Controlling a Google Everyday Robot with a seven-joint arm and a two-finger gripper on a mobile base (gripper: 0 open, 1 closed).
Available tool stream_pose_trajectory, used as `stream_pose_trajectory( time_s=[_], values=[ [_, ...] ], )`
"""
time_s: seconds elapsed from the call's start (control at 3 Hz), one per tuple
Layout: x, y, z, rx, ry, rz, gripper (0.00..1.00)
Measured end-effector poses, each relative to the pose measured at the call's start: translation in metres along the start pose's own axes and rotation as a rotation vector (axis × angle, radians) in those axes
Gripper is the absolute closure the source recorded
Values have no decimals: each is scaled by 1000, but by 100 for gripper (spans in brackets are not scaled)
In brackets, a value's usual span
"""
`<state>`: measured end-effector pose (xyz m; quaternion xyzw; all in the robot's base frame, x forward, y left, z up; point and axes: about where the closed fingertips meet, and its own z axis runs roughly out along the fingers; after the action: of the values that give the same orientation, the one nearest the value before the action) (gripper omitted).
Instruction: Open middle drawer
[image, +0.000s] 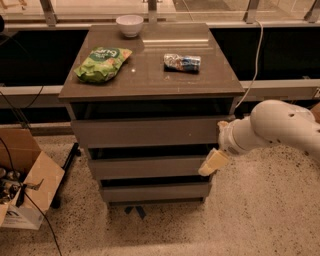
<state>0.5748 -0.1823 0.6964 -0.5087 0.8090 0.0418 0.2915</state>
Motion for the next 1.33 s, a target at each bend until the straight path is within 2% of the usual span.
stream_pose_trajectory(
  time_s=[0.33, 0.67, 1.0, 1.33],
  values=[
    [26, -14, 29, 34, 8, 40, 0],
    [53, -22, 57, 45, -4, 95, 0],
    [74, -26, 85, 30, -49, 166, 0],
    [77, -23, 91, 20, -48, 173, 0]
  ],
)
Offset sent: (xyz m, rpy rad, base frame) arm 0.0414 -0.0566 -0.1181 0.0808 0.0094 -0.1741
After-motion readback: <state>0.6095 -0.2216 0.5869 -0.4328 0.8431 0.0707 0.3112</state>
